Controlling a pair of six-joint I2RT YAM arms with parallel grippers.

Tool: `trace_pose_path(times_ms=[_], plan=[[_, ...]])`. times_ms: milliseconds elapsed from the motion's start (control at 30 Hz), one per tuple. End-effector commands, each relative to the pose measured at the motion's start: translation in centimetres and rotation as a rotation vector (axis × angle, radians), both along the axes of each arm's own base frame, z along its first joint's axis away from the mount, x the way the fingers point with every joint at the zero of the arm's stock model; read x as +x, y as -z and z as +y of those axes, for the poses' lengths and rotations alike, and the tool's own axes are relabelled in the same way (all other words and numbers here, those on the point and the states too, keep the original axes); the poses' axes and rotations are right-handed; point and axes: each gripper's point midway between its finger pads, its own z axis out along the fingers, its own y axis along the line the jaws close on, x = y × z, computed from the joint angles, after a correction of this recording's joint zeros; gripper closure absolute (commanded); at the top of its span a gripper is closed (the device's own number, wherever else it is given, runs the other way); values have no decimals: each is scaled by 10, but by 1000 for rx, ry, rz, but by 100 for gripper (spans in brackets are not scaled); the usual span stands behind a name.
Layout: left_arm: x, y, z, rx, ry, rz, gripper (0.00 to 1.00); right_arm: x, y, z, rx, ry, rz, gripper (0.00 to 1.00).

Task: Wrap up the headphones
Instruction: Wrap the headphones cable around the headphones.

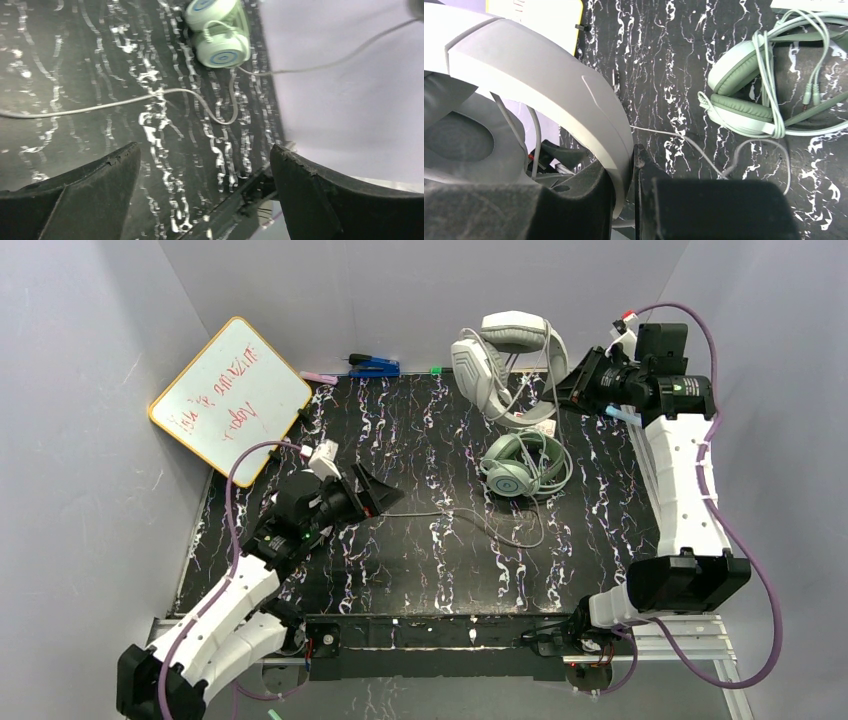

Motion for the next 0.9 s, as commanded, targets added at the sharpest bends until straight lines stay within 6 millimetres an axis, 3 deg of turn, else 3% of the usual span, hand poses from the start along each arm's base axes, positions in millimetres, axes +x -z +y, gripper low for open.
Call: trace_pose_path(times_ms=[0,167,233,367,467,667,867], plan=[[13,24,16,224,-1,-37,2,-3,-31,-3,-23,-4,-68,99],[29,9,-25,192,189,-282,2,-8,-20,-13,-133,58,-24,99],[27,13,-41,250,238,-423,2,-9,-20,-14,-142,70,-26,99],[16,23,-77,368,398,-626,2,-11,-24,-14,-144,71,-30,99],[2,20,-108,285,529,-662,2,-11,-27,-14,-148,68,-35,99],[-31,13,-174,271,574,-846,2,-11,-32,-12,-134,62,-46,99],[-29,26,-218,280,605,-931,2,-13,-38,-8,-122,46,-55,99]])
